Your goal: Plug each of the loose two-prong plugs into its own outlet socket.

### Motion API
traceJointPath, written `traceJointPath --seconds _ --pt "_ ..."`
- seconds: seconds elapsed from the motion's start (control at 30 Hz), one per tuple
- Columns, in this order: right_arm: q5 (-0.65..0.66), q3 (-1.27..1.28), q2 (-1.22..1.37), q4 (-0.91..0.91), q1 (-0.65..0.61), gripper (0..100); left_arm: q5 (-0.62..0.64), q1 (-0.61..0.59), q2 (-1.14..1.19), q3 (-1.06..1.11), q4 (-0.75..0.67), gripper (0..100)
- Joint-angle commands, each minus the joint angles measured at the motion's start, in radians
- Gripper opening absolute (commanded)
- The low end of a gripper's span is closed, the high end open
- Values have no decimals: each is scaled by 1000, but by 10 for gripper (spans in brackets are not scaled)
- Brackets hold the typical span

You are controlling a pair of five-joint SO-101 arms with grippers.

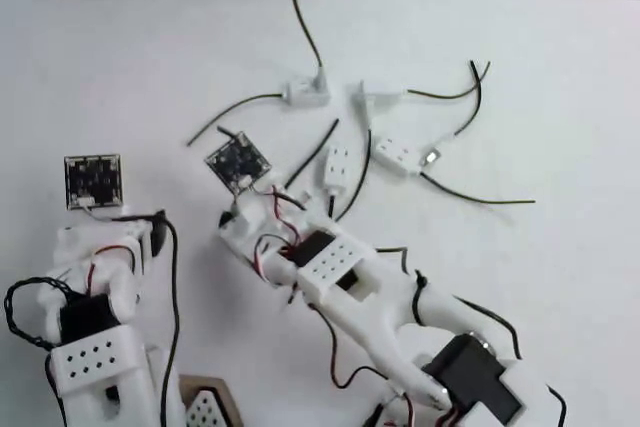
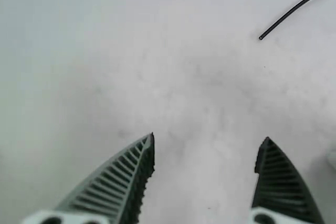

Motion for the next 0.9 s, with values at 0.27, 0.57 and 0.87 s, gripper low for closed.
traceJointPath --seconds 0.27,0.57,0.87 --pt "8 -28 54 -53 -1 17 12 -12 -16 -3 -23 308" --pt "127 -25 150 -51 -2 17 14 -12 -16 -3 -23 308" --pt "218 -26 166 -51 -2 17 14 -12 -16 -3 -23 308"
